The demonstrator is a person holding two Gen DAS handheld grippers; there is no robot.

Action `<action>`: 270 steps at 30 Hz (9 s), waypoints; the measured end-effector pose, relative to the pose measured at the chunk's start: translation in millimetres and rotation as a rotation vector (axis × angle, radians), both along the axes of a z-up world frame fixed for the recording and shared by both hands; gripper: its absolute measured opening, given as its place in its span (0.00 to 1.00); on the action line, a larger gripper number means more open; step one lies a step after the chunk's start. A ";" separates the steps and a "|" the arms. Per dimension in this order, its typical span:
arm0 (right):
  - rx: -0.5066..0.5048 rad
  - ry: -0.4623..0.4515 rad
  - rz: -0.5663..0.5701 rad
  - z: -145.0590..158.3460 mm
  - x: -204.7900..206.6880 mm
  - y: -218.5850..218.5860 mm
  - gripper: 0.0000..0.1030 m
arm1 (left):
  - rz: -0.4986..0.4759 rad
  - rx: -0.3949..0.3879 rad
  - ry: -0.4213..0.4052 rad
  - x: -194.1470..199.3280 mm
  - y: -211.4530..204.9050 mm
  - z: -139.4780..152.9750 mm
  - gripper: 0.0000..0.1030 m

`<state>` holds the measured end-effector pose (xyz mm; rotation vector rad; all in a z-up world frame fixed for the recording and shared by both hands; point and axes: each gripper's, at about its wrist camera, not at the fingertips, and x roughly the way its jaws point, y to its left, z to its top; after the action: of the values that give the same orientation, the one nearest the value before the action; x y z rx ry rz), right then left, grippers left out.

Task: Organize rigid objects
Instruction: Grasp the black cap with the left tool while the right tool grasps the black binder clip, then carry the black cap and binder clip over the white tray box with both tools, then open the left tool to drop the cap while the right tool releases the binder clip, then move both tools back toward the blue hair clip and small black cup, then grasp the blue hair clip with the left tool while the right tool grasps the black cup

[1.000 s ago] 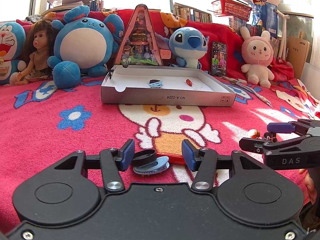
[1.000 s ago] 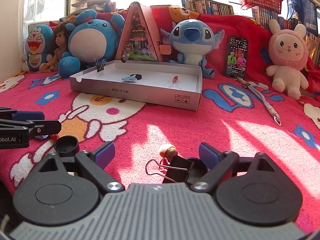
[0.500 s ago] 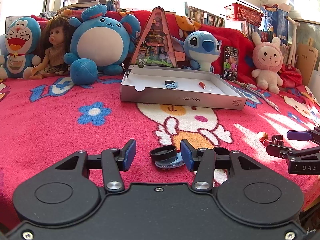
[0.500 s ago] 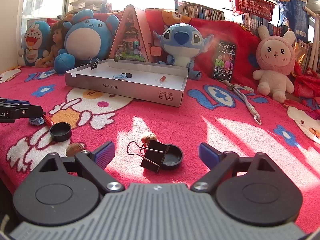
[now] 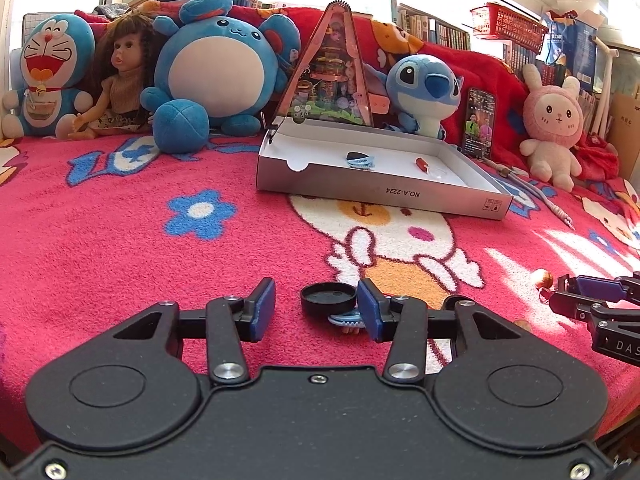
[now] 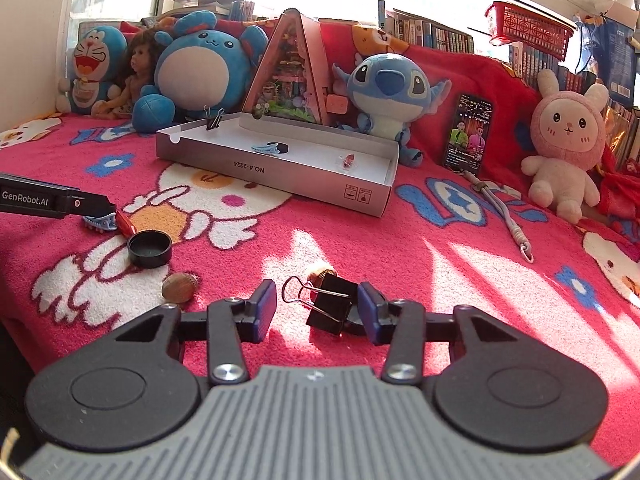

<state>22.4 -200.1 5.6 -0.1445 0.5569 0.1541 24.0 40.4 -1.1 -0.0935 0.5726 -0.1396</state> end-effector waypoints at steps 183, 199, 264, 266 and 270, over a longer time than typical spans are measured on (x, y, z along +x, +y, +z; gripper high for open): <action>0.313 0.220 -0.165 14.0 252.7 -14.0 0.45 | -0.117 -0.040 0.122 234.2 -81.6 18.6 0.43; 0.298 0.074 -0.032 44.8 170.6 -20.6 0.79 | -0.152 -0.014 0.002 147.1 -56.5 53.1 0.77; 0.069 0.000 -0.080 -13.8 15.2 -6.6 0.91 | -0.035 -0.014 0.034 -14.4 -27.5 -2.4 0.43; 0.071 -0.002 -0.080 -14.2 14.1 -5.0 0.88 | -0.033 -0.008 0.028 -12.5 -30.7 -3.3 0.38; 0.083 0.000 -0.068 -13.9 13.6 -3.1 0.76 | -0.033 -0.010 0.016 -11.3 -32.4 -3.6 0.27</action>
<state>36.0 -203.2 -8.2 -0.0453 0.5535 0.1108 12.7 8.1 -4.7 -0.0946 0.5899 -0.1743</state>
